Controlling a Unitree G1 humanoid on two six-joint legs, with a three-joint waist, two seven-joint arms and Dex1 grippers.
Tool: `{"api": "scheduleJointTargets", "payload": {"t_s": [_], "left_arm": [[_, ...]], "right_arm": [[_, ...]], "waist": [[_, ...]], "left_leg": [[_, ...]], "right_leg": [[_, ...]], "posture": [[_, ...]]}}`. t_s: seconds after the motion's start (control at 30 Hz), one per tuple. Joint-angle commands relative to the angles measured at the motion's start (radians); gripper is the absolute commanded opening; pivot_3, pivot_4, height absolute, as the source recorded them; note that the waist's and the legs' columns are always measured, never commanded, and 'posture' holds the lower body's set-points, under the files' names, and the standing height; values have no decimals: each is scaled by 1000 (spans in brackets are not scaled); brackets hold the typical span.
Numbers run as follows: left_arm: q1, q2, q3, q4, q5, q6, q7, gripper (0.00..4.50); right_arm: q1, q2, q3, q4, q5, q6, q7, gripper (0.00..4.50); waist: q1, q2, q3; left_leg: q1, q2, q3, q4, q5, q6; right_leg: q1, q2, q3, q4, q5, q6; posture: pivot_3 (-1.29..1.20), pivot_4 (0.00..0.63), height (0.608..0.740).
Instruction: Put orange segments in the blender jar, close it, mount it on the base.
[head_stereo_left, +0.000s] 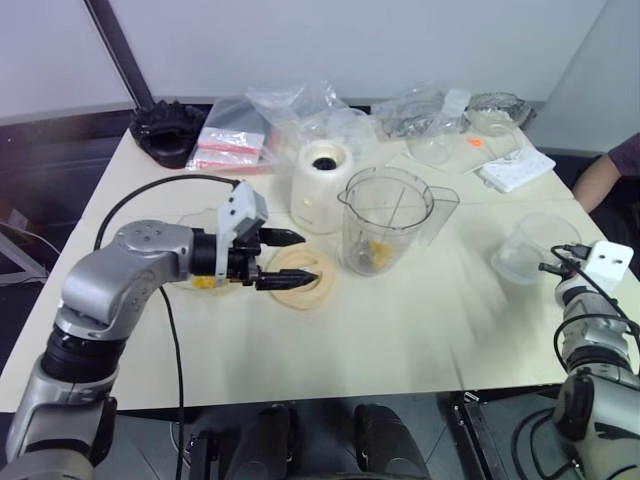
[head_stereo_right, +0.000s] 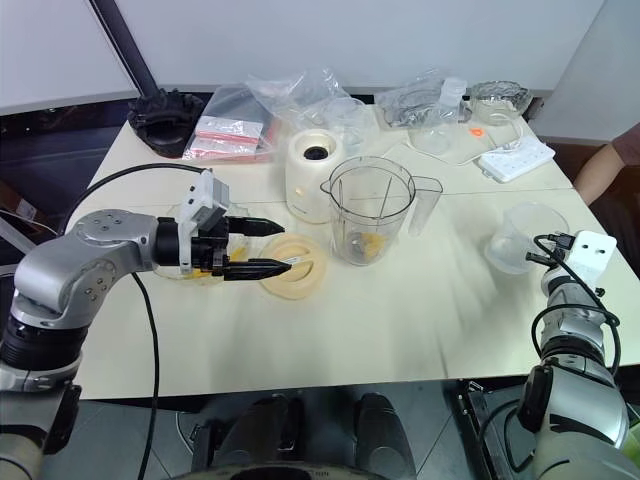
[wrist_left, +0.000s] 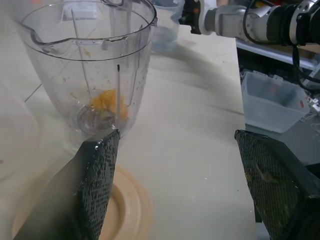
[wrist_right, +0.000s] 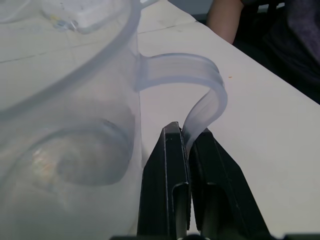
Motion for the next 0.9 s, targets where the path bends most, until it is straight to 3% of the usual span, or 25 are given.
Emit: {"api": "scheduleJointTargets", "payload": {"t_s": [0.03,0.3,0.5,0.9], "left_arm": [[-40,7,20,16,-7,-24,-2,3831],[-113,50,34,112,-21,-44,-80,3831],[-196,51,12,253,25,-118,-146,3831],[-256,32,-35,396,124,-246,-213,3831]], "right_arm": [[-38,-22,20,-83,1,-42,18,11],[-115,-86,75,-430,38,86,185,11],[-229,-151,205,-627,20,260,371,11],[-441,-143,383,-601,-71,244,539,11]], "waist": [[0,1,0],[-17,13,12],[-18,13,12],[-13,13,12]], "left_leg": [[0,0,0,0,0,0],[-1,0,1,0,0,0],[-2,0,0,0,0,0],[-7,0,2,0,0,0]], "right_leg": [[0,0,0,0,0,0],[-1,0,0,1,2,4],[-3,1,0,2,2,4],[-10,-1,0,3,2,4]], "posture": [[0,150,740],[0,150,740],[0,150,740],[0,150,740]]}}
